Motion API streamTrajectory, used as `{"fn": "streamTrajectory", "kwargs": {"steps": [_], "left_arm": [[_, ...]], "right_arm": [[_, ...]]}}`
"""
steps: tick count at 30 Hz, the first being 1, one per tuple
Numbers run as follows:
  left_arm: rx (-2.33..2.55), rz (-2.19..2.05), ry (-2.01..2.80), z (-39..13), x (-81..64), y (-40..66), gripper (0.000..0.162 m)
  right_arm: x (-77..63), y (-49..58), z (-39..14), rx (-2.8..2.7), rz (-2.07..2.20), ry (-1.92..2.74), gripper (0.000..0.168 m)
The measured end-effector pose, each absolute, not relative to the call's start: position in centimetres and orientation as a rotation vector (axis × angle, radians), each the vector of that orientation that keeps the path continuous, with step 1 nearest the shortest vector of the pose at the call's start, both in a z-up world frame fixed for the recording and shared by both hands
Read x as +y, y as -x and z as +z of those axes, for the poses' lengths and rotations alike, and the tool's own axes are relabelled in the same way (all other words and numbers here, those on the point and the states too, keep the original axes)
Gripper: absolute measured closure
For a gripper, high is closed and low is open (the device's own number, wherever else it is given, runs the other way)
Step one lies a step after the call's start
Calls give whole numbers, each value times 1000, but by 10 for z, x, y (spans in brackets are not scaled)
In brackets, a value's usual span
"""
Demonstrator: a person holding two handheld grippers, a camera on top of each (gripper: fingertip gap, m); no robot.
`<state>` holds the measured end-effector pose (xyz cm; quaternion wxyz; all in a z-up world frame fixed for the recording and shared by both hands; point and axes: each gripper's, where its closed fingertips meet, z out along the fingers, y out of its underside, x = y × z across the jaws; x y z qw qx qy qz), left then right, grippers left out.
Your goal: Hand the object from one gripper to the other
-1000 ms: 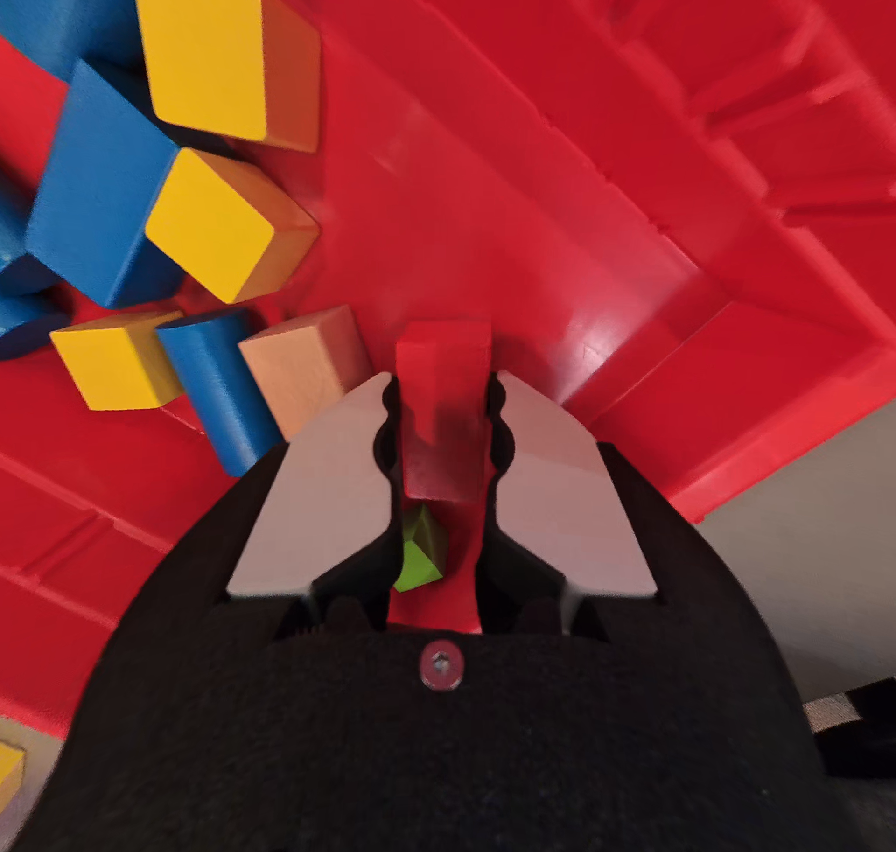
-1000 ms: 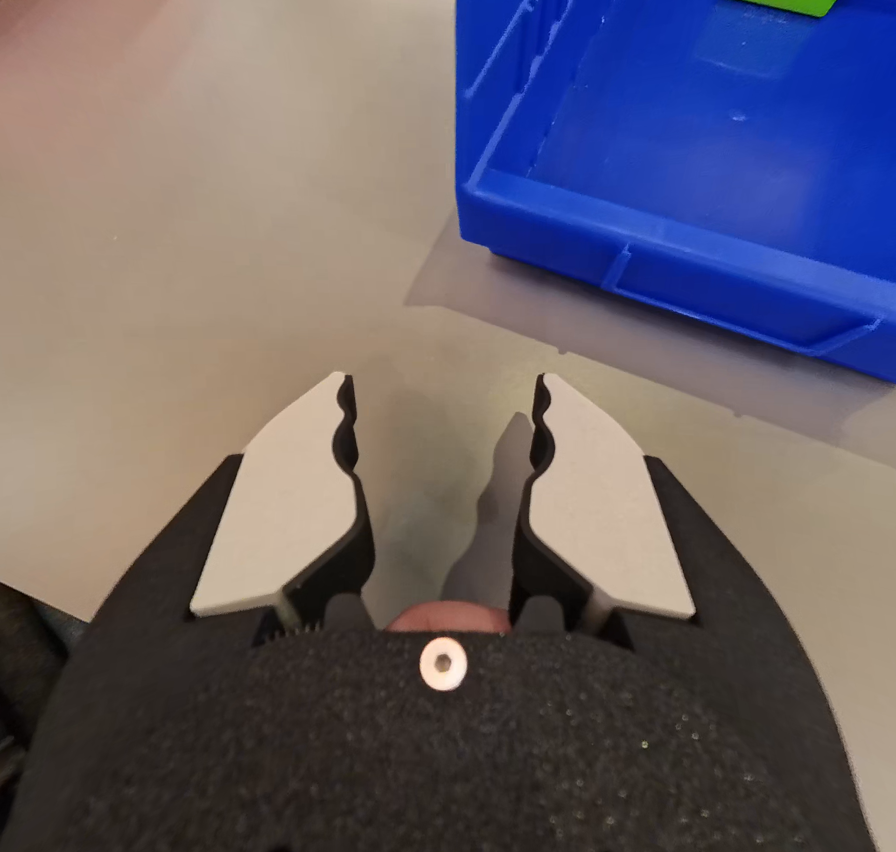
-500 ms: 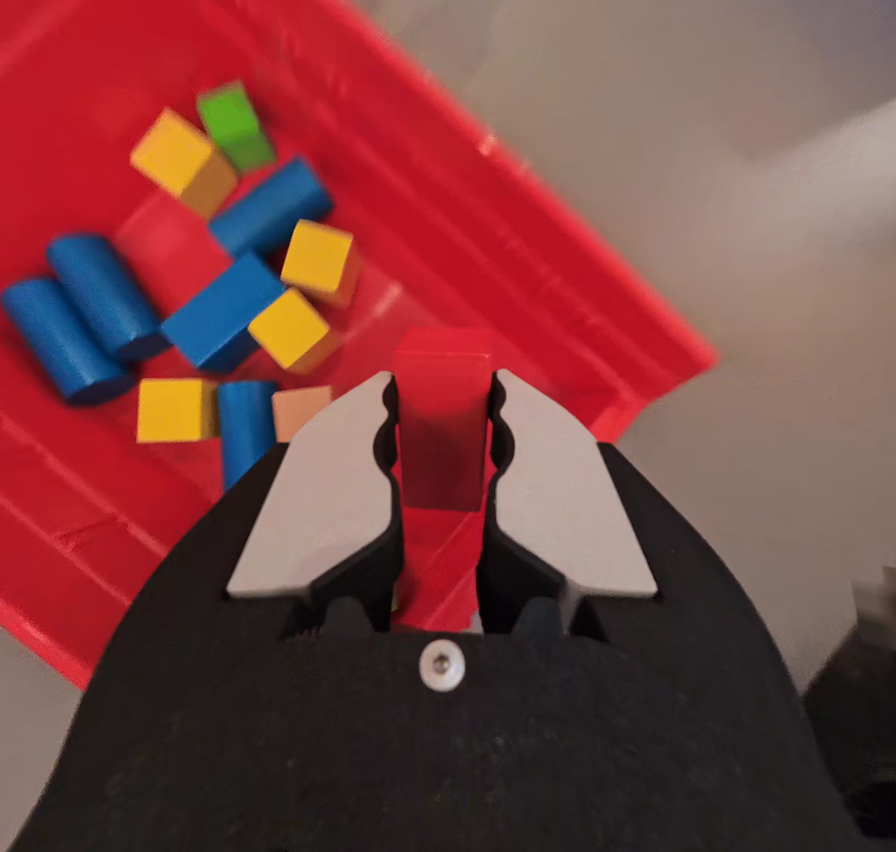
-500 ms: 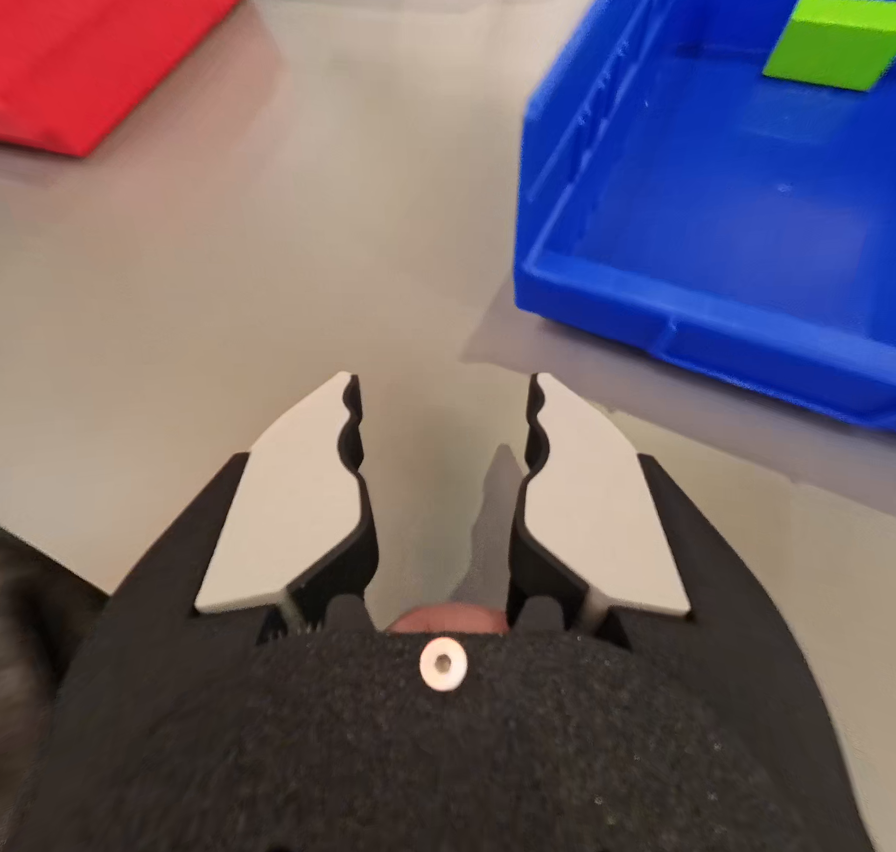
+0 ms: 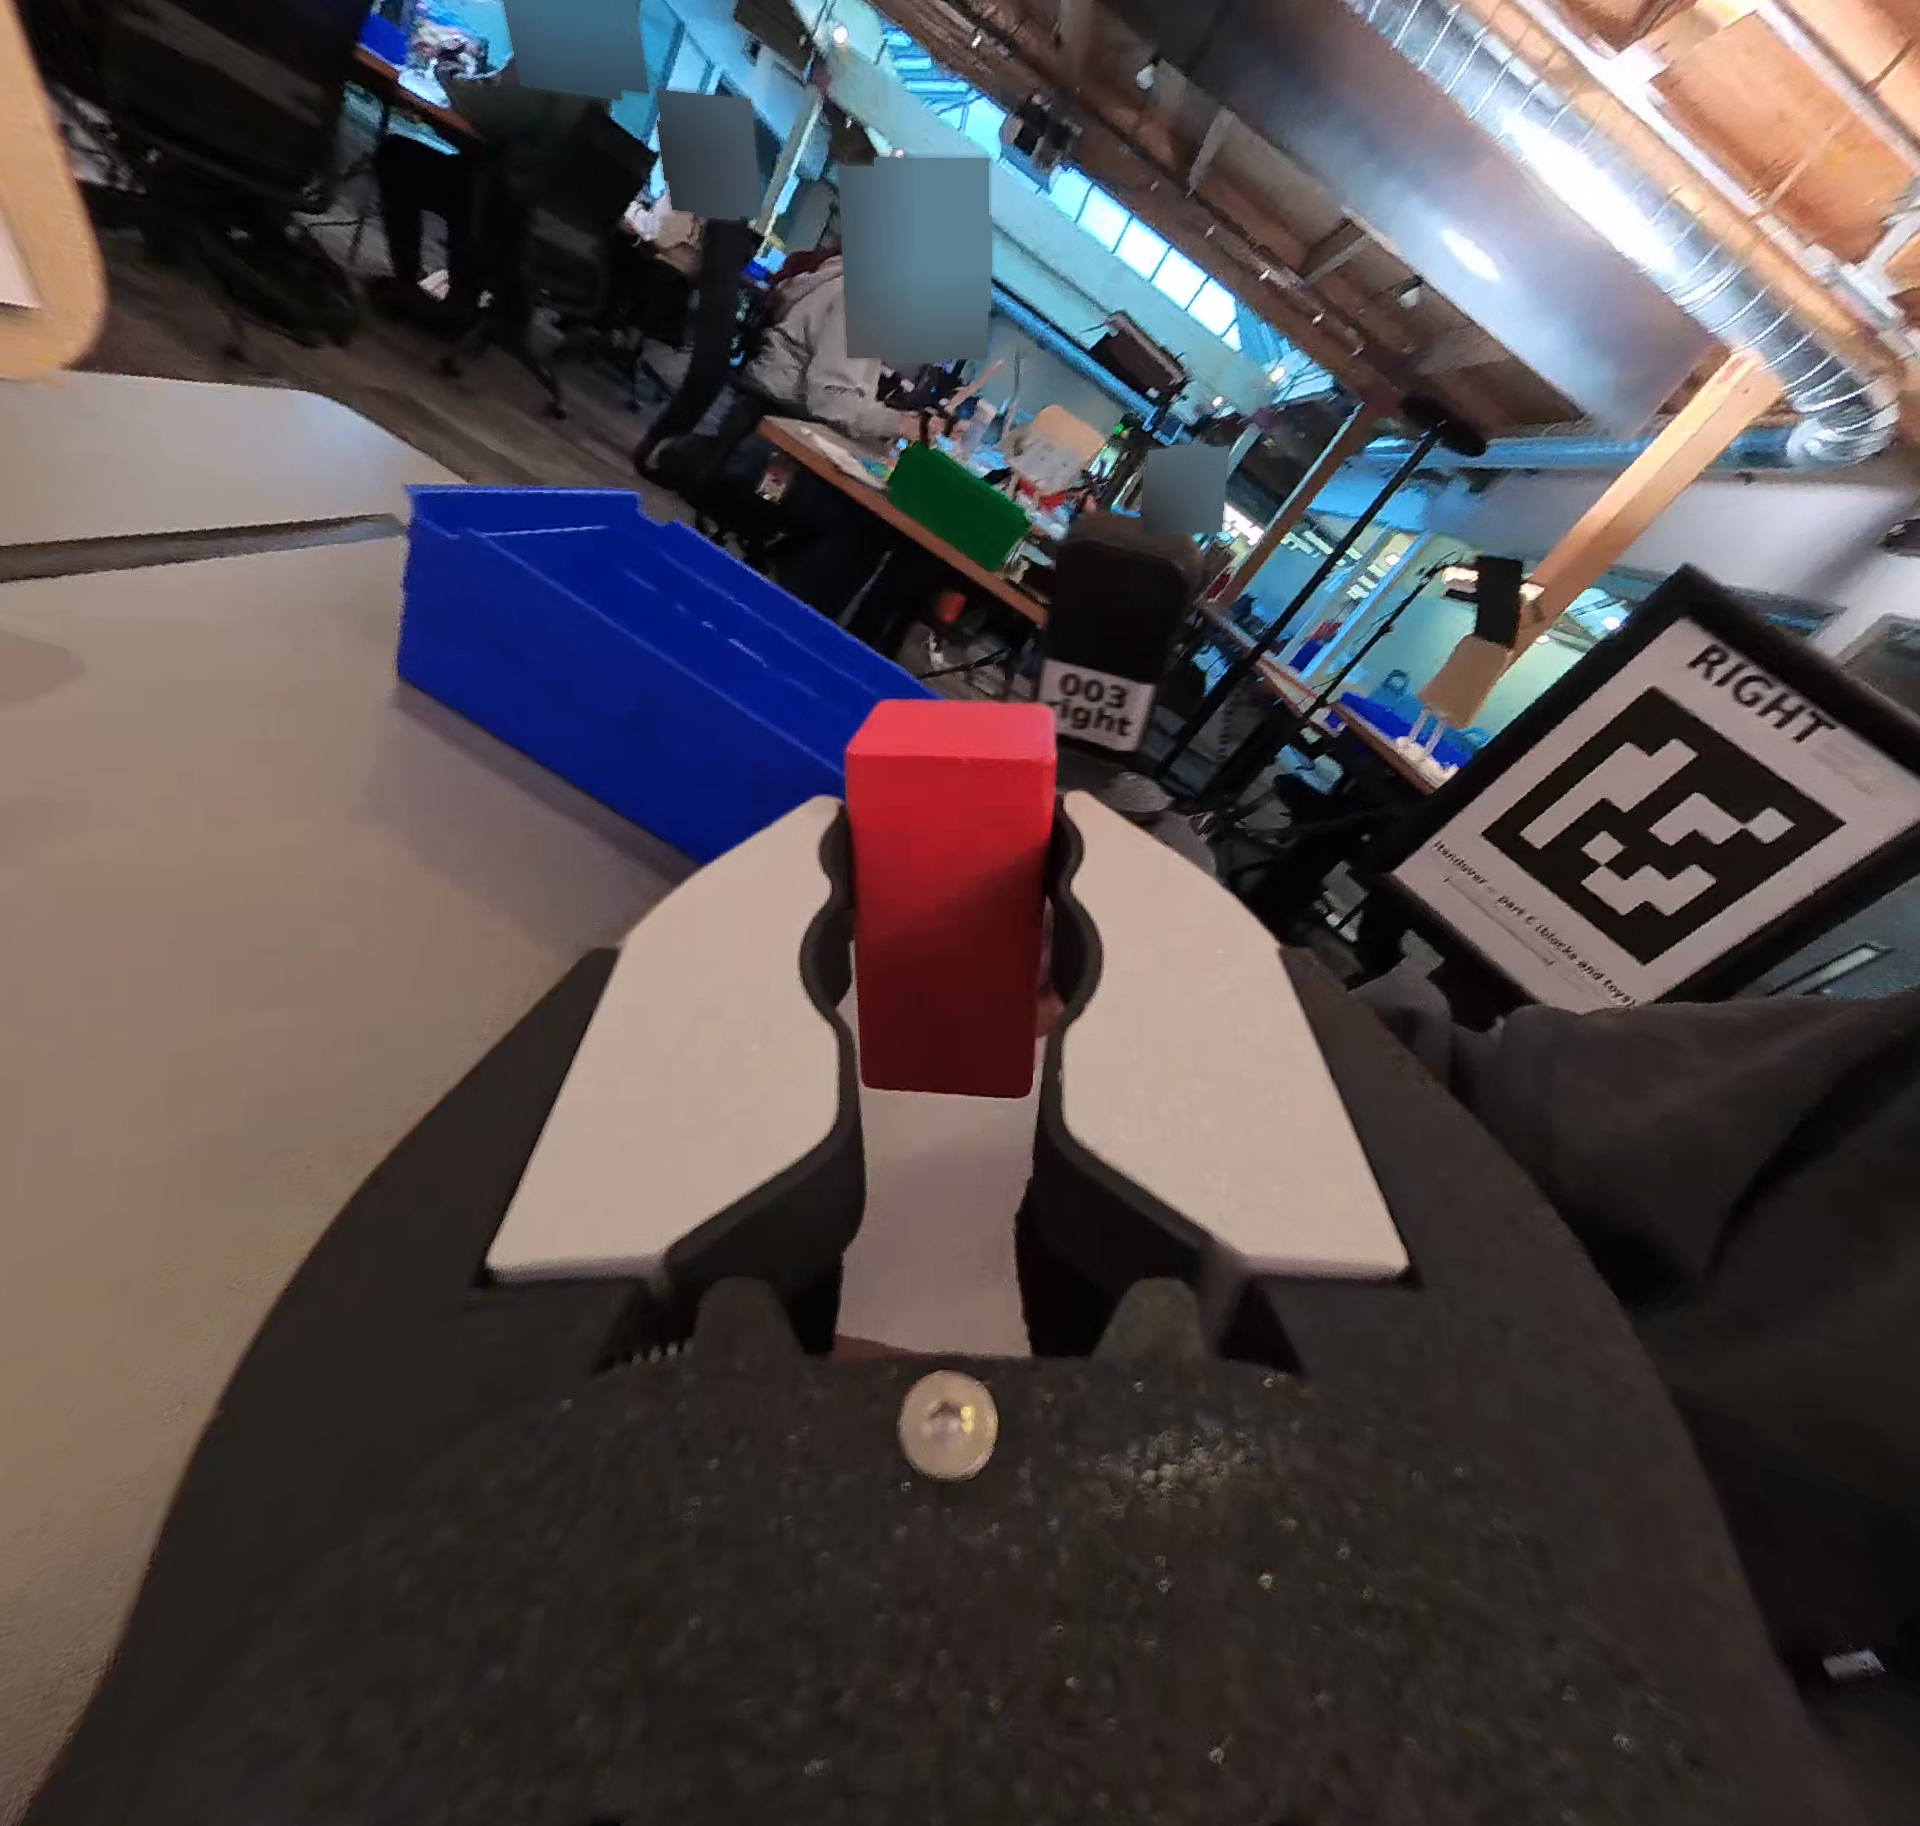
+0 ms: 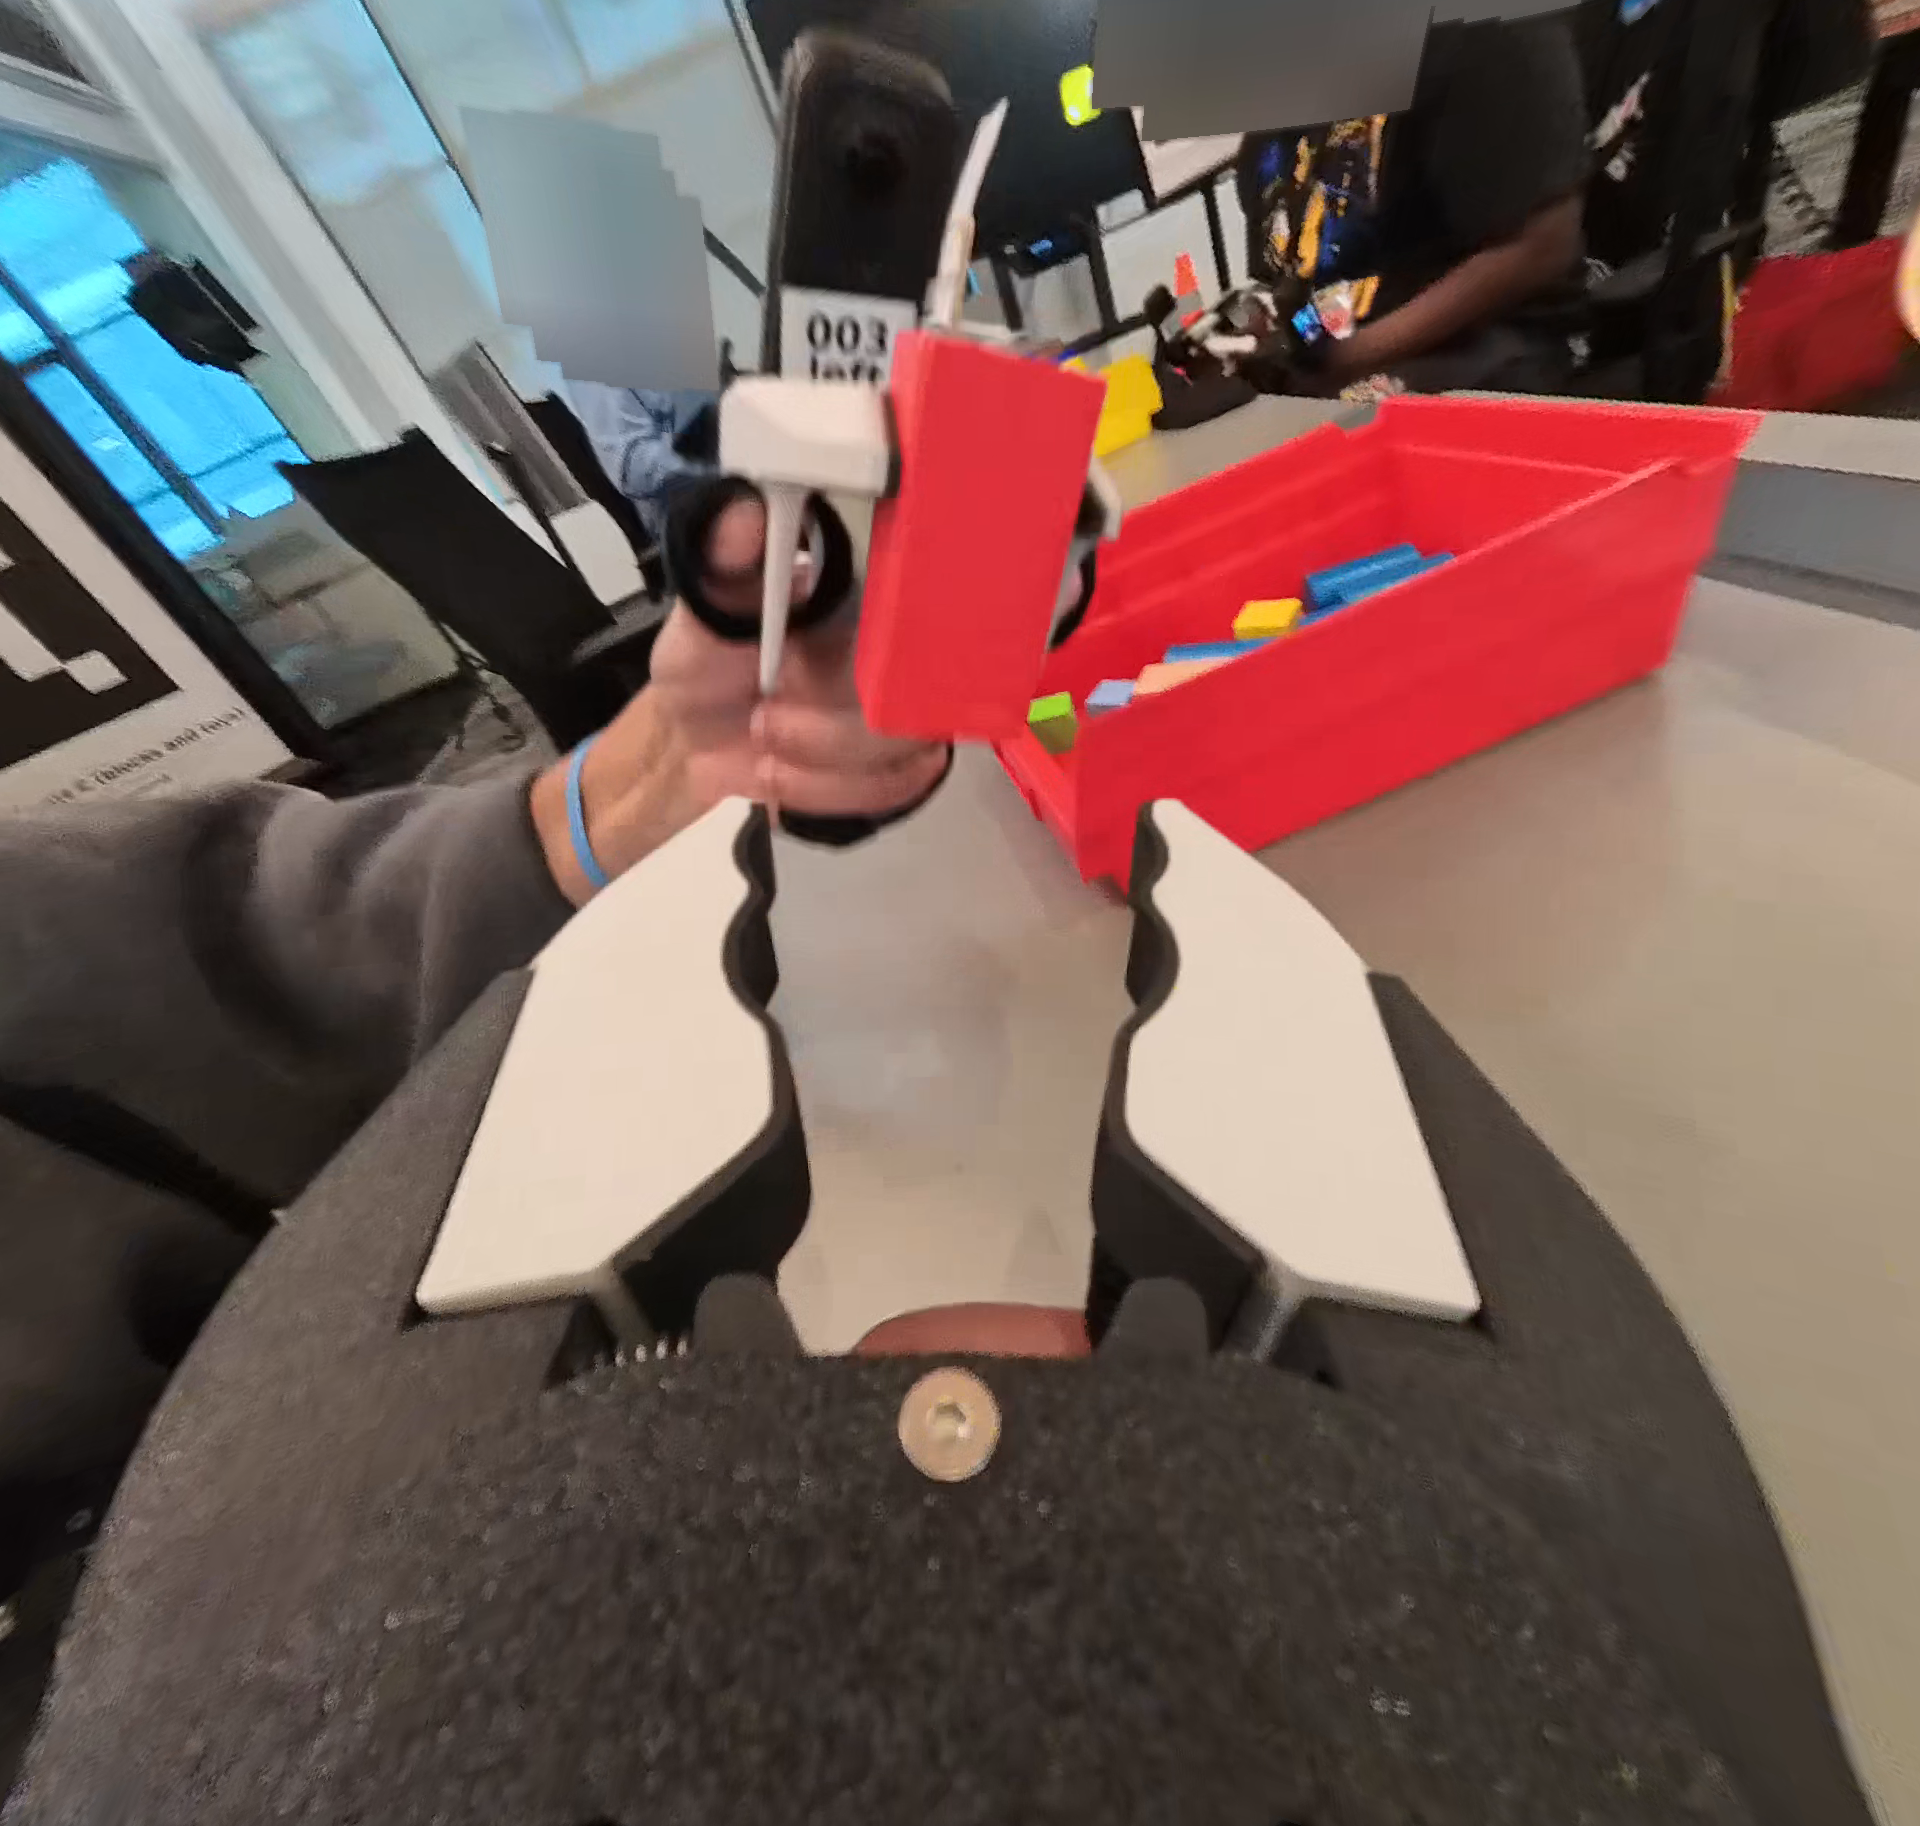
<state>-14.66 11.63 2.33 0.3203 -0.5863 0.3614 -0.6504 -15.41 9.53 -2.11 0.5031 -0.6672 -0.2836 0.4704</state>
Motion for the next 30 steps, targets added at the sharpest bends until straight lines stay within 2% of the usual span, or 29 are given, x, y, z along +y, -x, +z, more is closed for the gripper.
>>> {"fn": "streamTrajectory", "kwargs": {"steps": [4, 8, 10, 15, 16, 17, 18, 21, 25, 28, 30], "left_arm": [[937, -1767, 1528, 16, 105, 130, 128], [962, -1736, 1553, 1, 104, 120, 128], [963, -1753, 1561, -6, 104, 116, 128], [953, -1764, 1626, -18, 103, 112, 128], [951, -1741, 1650, -19, 104, 114, 124], [944, -1703, 1675, -21, 104, 118, 107], [938, -1660, 1705, -24, 104, 124, 97], [949, -1618, 1813, -44, 91, 146, 102], [868, -1625, 1973, -89, 54, 172, 107], [847, -1485, 2077, -130, 28, 188, 113], [852, -1464, 2103, -136, 14, 191, 114]], "right_arm": [[100, 161, -24, -669, 1227, 1613, 103], [100, 153, -23, -595, 1363, 1577, 117], [101, 150, -24, -575, 1394, 1580, 133], [99, 143, -36, -574, 1431, 1631, 134], [98, 142, -38, -577, 1433, 1645, 134], [97, 138, -38, -581, 1414, 1660, 134], [98, 131, -37, -580, 1380, 1675, 134], [103, 89, -17, -491, 1252, 1729, 134], [115, -21, 14, -174, 936, 1898, 134], [110, -126, -14, 68, 440, 2147, 134], [95, -192, -48, 212, 87, 2315, 133]]}}
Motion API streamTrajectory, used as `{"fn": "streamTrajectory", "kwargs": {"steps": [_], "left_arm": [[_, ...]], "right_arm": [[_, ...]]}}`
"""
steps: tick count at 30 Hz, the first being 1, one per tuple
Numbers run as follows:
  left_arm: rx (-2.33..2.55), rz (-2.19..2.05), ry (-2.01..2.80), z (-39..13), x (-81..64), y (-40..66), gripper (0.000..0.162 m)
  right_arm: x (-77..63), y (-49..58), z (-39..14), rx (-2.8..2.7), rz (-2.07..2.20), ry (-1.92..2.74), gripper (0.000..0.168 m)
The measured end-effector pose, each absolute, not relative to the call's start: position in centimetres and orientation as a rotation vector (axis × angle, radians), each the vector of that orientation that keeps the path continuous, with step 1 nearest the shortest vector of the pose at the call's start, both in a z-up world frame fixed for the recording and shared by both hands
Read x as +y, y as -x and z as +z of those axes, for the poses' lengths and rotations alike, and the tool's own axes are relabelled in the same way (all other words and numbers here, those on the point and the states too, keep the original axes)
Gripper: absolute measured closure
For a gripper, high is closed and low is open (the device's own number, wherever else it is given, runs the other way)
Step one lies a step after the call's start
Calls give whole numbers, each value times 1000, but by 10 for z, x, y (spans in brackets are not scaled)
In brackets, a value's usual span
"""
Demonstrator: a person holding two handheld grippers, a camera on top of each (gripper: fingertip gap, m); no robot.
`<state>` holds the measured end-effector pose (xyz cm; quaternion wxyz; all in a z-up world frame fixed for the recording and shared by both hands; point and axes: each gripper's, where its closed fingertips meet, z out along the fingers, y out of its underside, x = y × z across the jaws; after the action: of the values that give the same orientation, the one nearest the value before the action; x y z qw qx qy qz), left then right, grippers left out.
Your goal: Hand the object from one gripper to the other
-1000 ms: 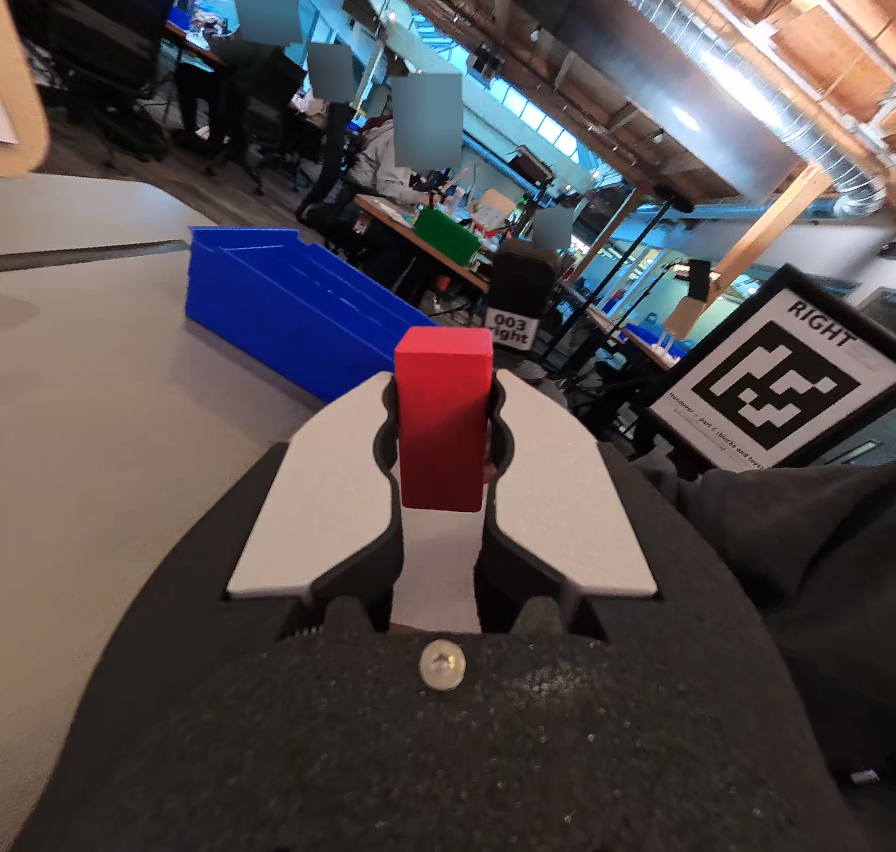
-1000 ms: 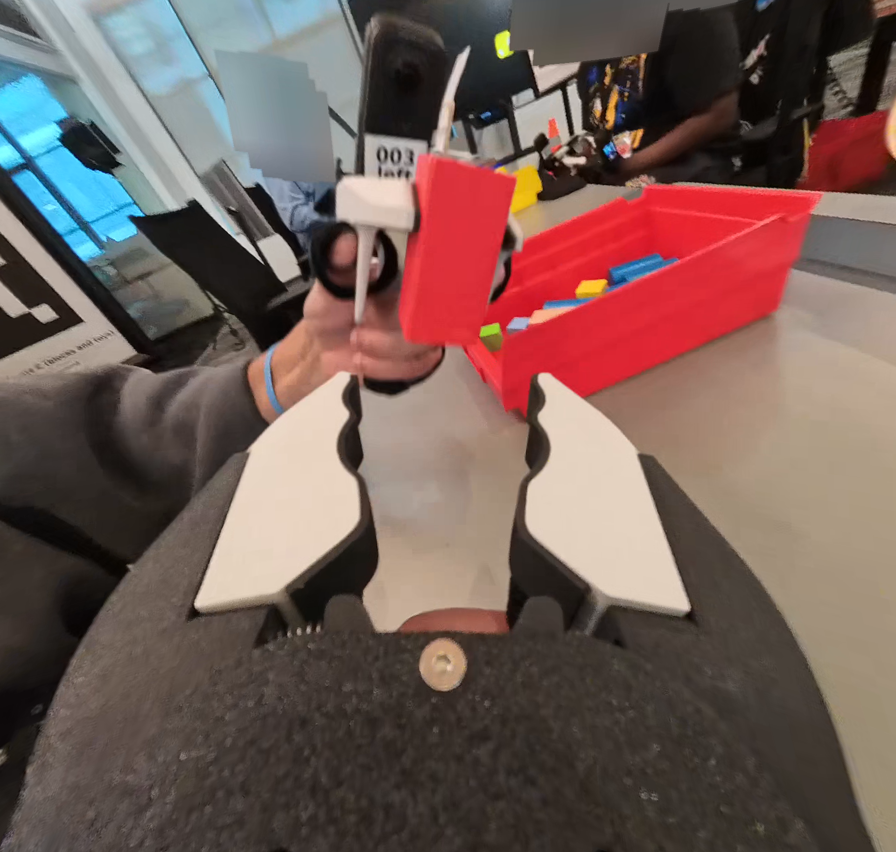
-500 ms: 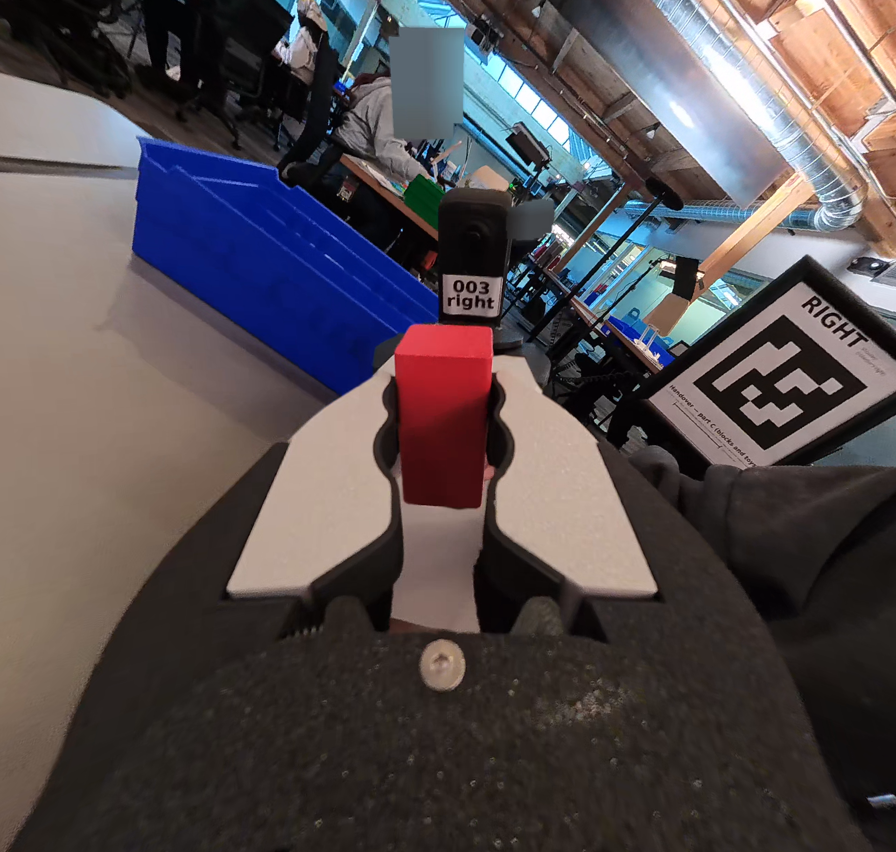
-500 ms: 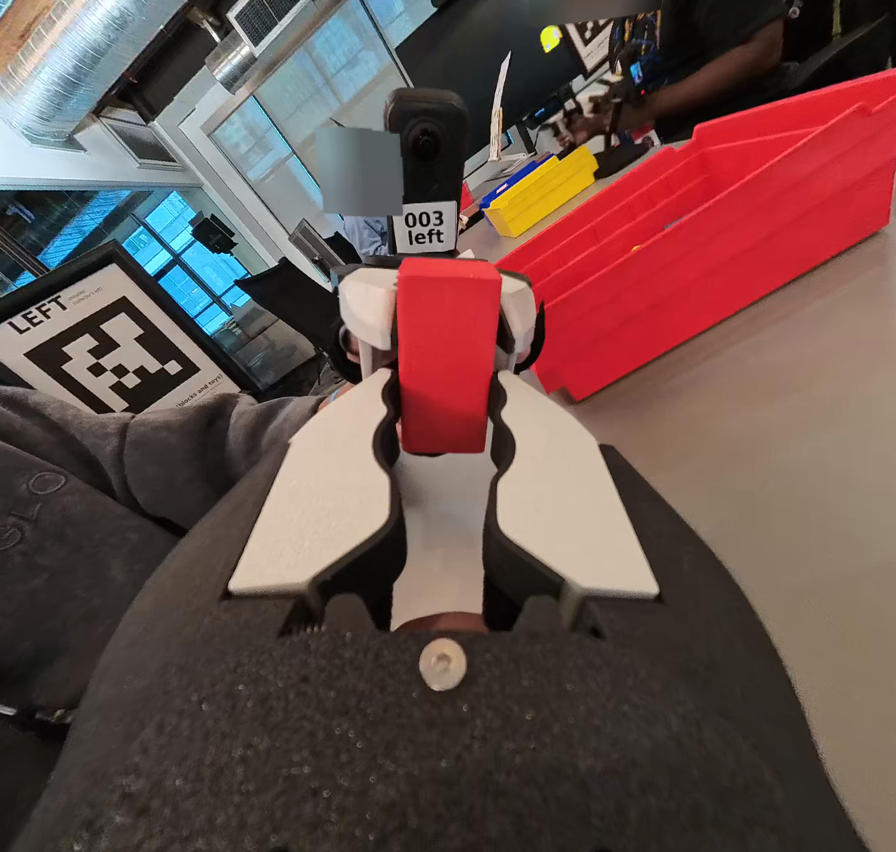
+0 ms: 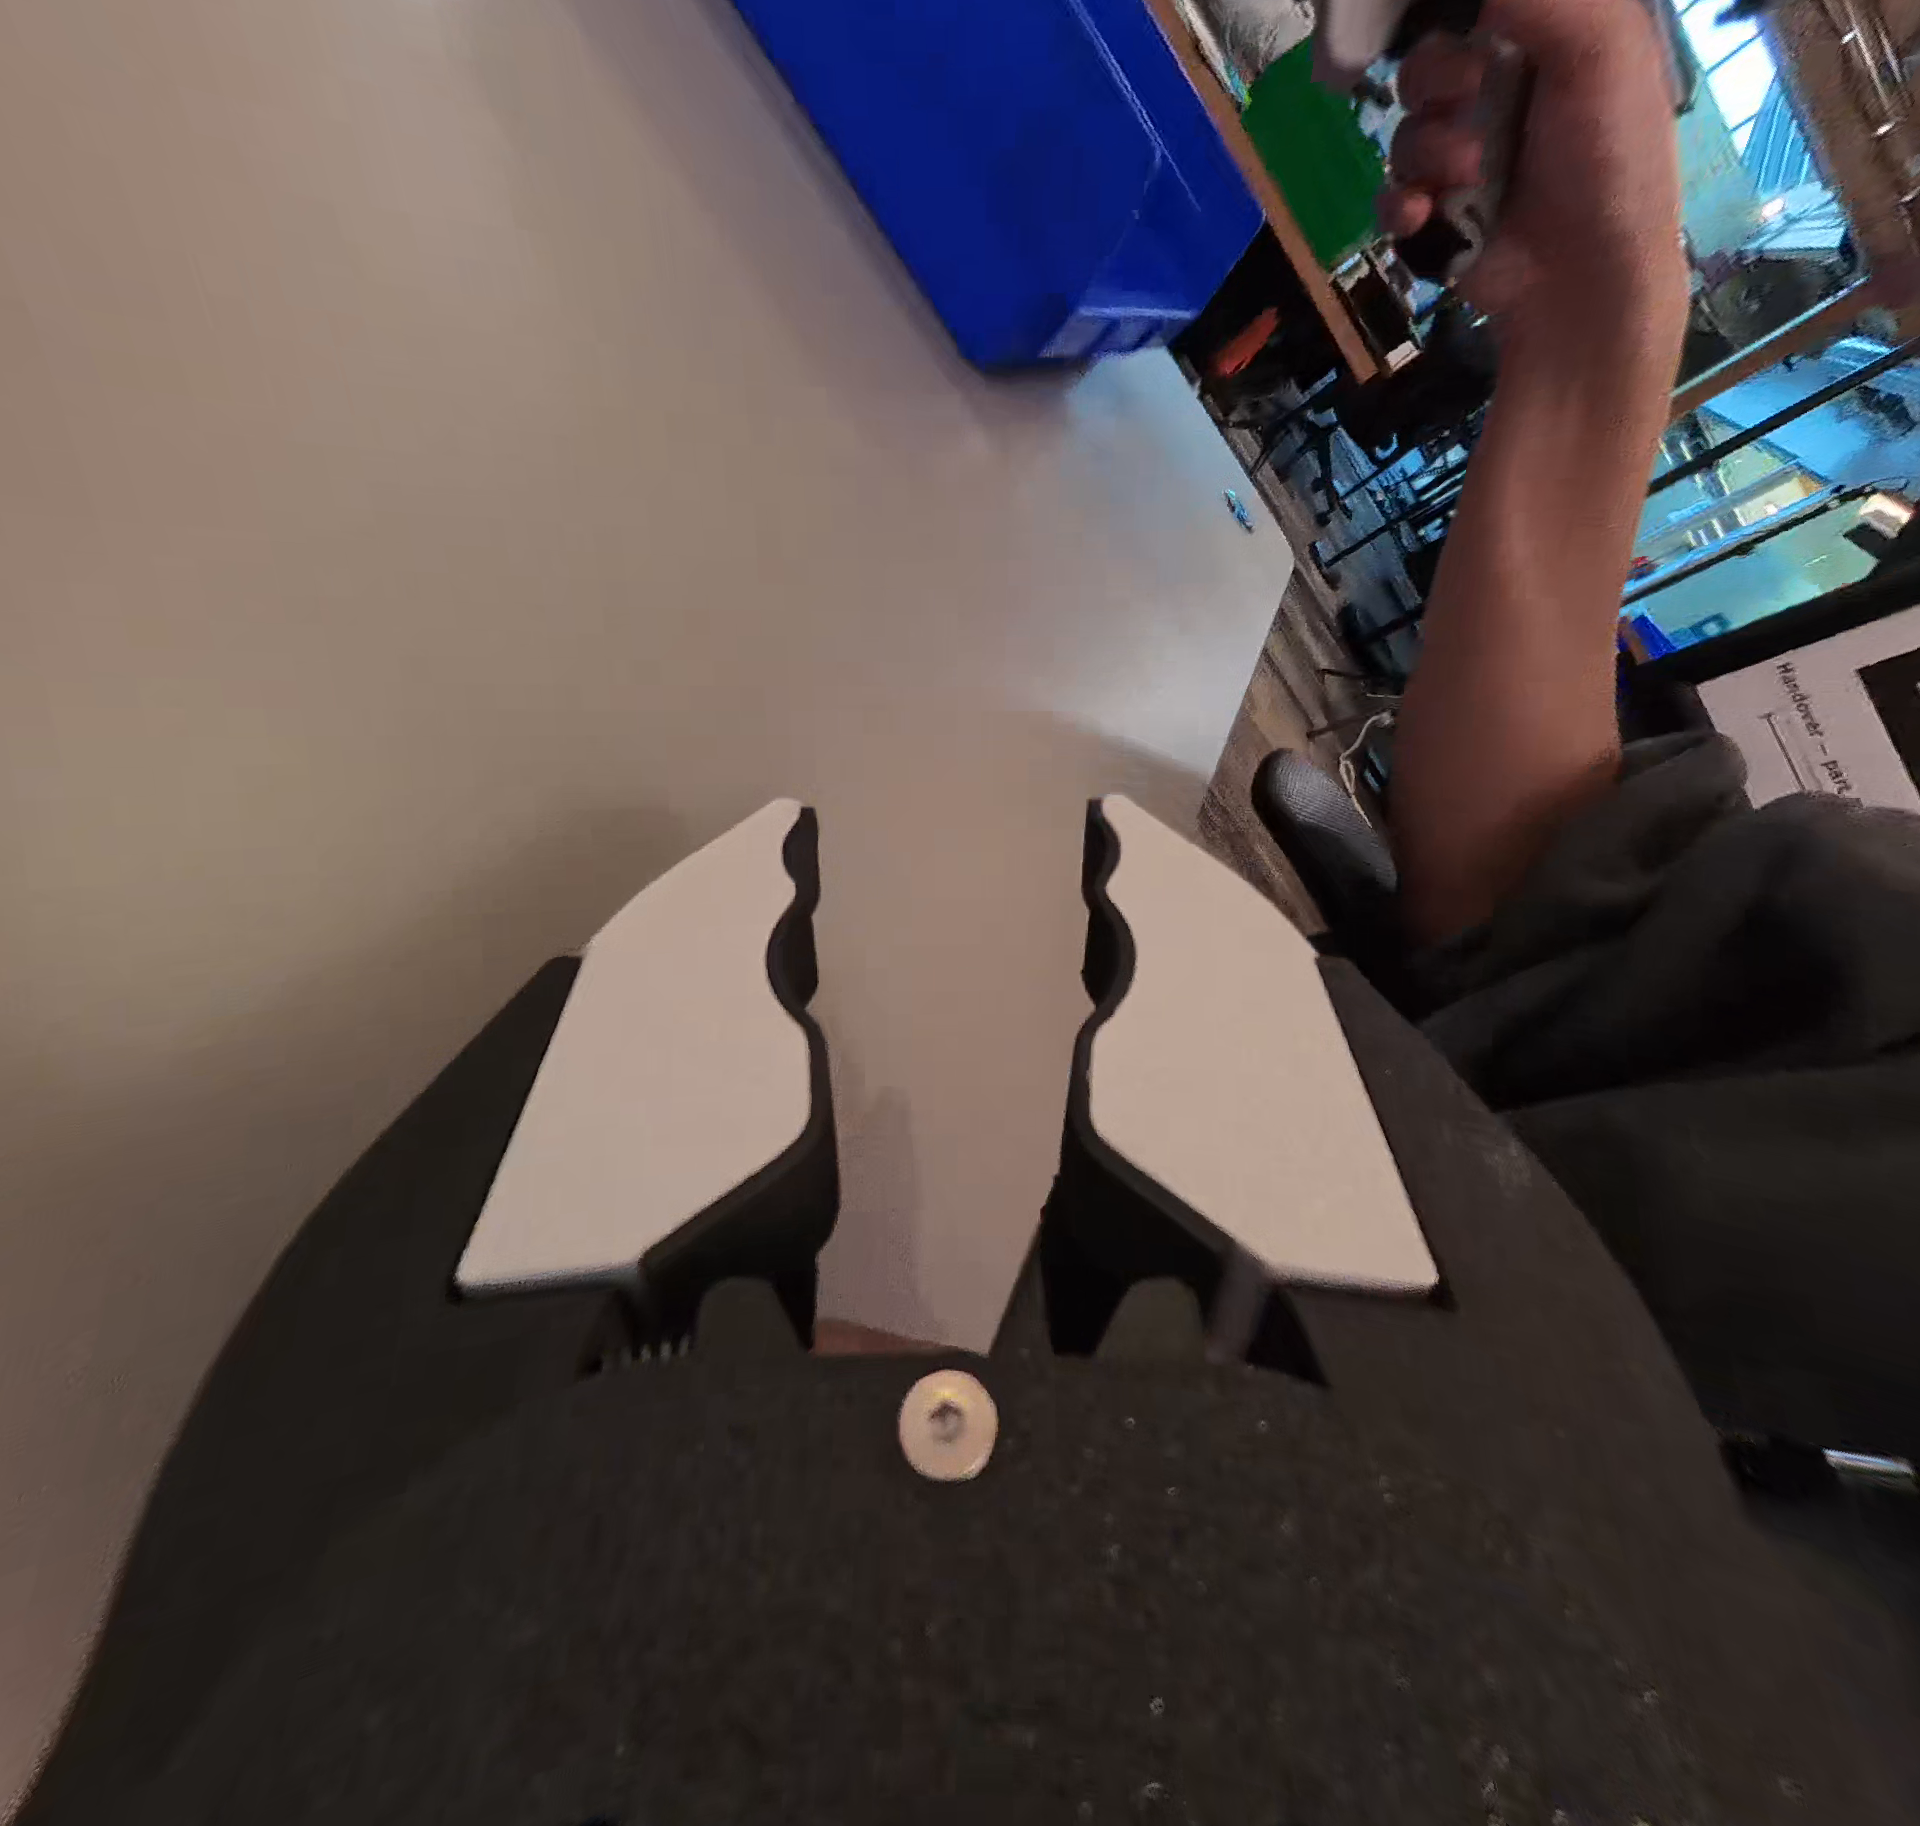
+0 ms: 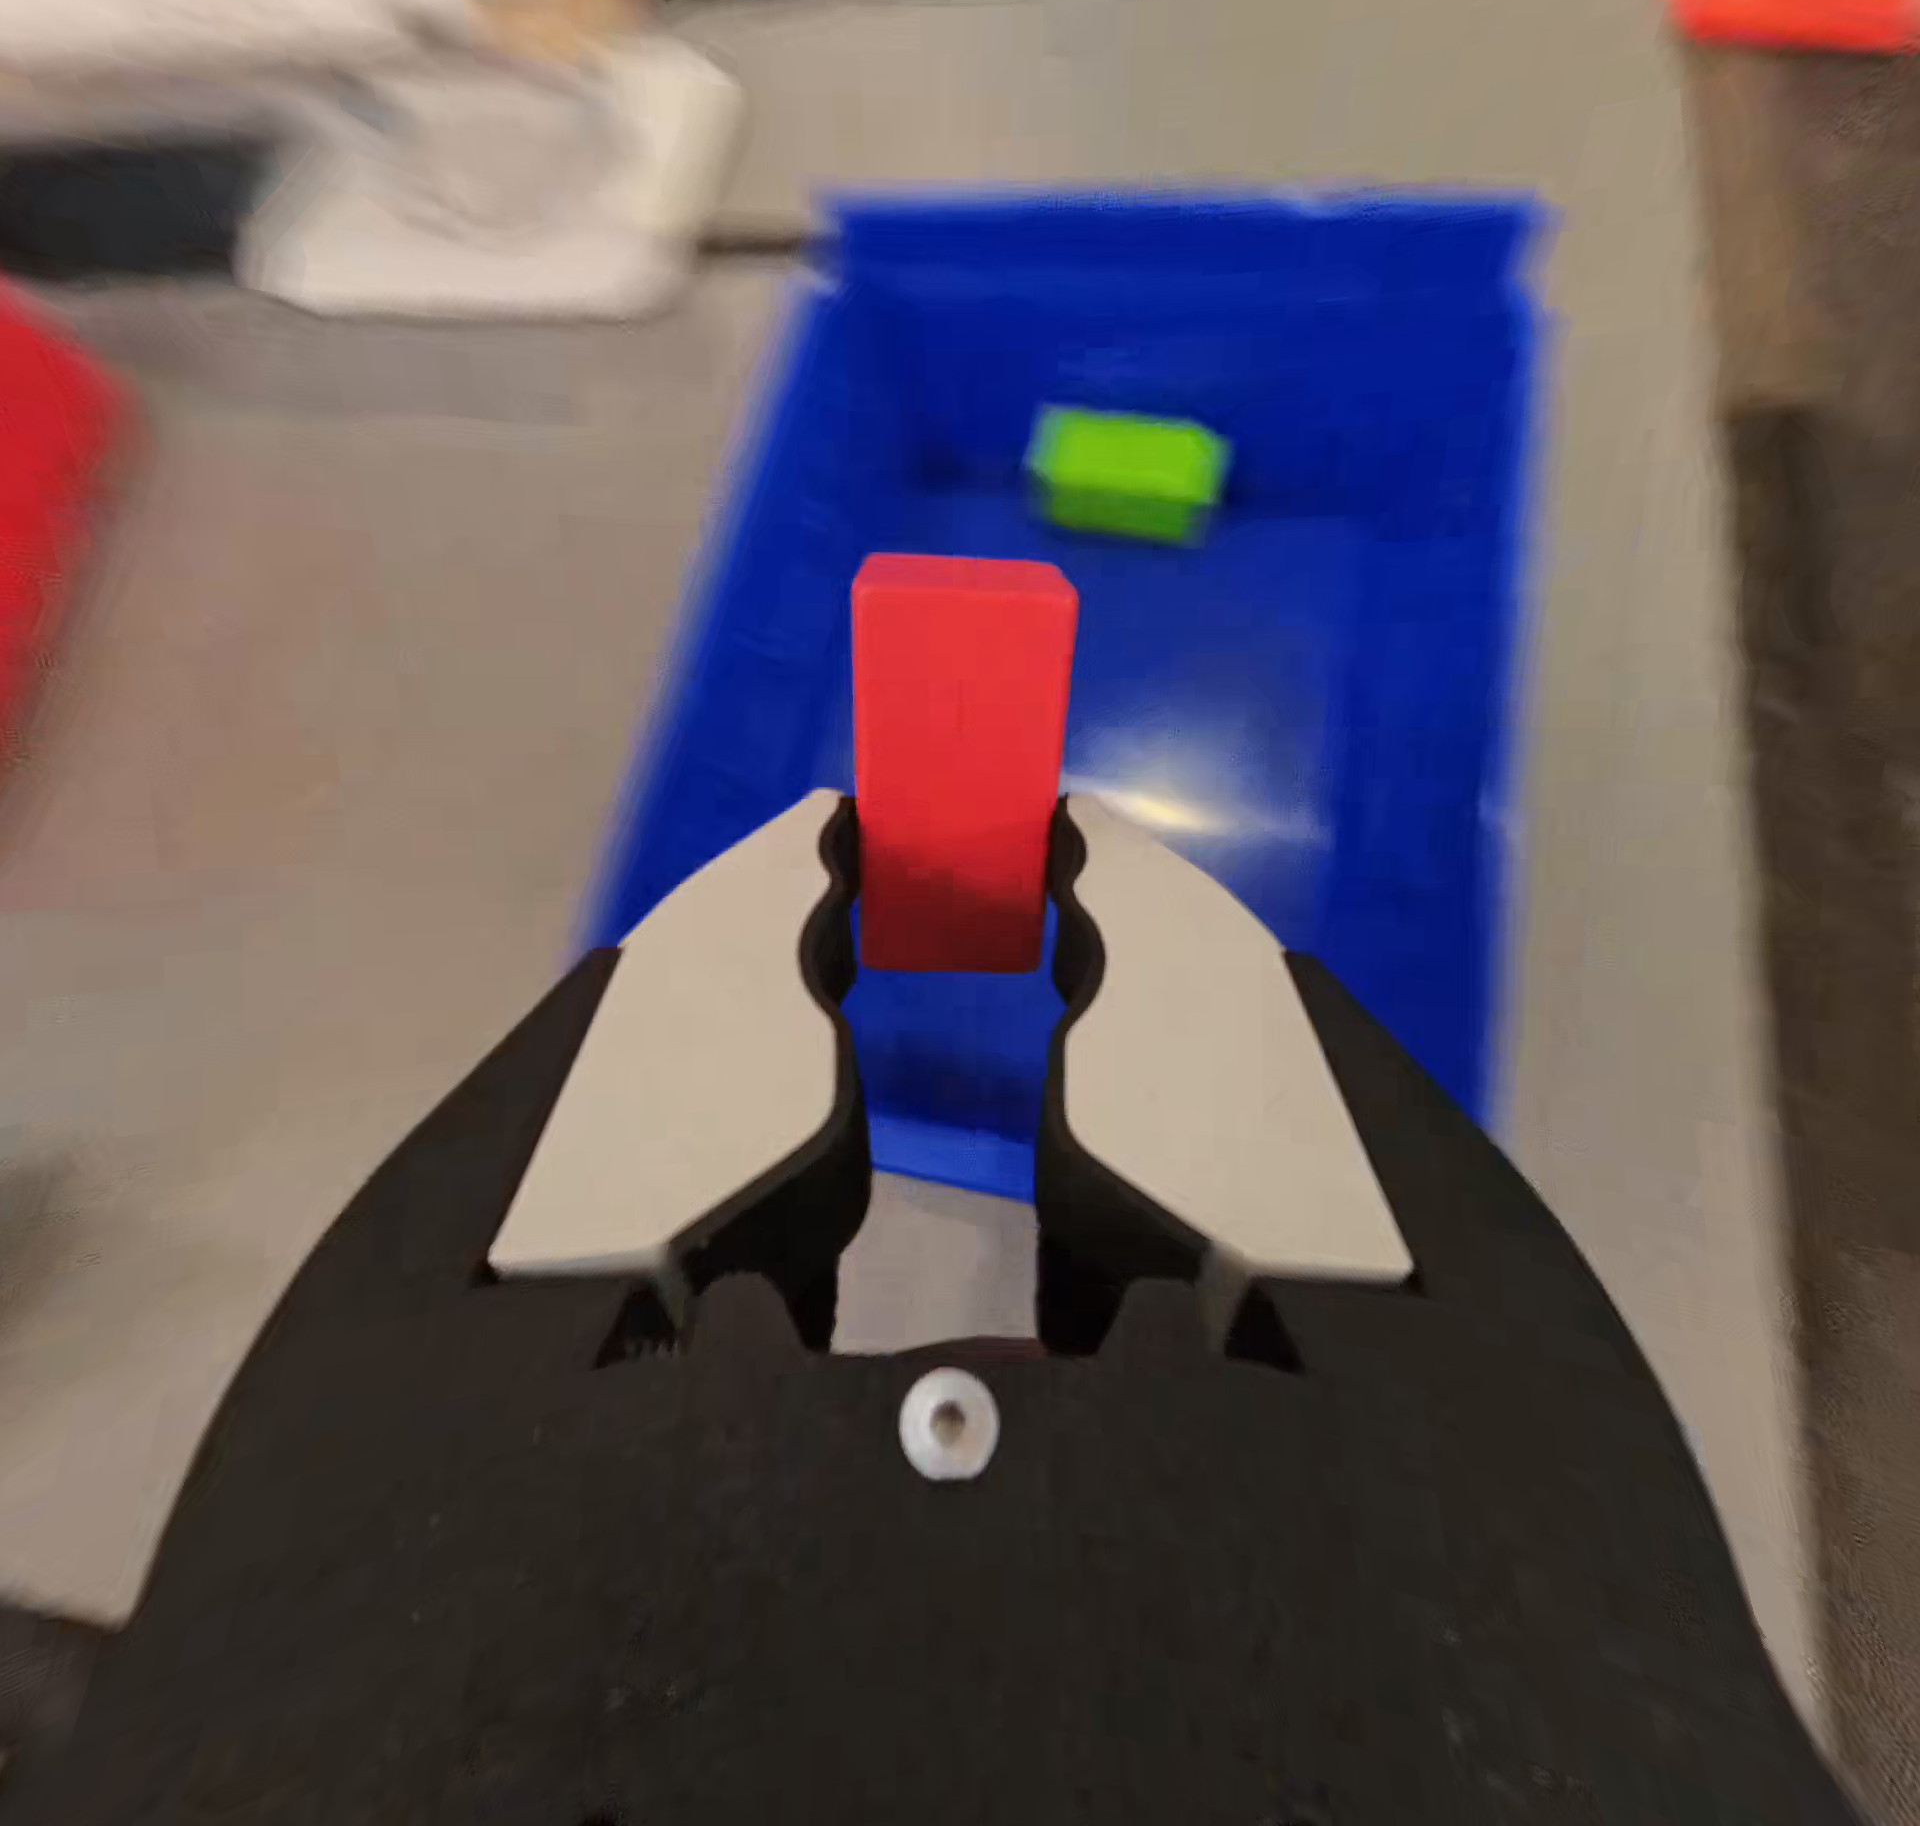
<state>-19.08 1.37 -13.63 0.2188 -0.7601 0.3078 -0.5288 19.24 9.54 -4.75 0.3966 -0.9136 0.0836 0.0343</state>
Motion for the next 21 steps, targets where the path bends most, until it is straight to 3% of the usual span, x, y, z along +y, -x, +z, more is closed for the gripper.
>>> {"fn": "streamTrajectory", "kwargs": {"steps": [8, 21], "left_arm": [[977, -1396, 2057, -132, -1, 186, 116], [994, -1402, 2072, -134, -2, 191, 115]], "right_arm": [[75, -252, -163, 399, -193, 2770, 133], [73, -243, -191, 413, -167, 2954, 133]]}}
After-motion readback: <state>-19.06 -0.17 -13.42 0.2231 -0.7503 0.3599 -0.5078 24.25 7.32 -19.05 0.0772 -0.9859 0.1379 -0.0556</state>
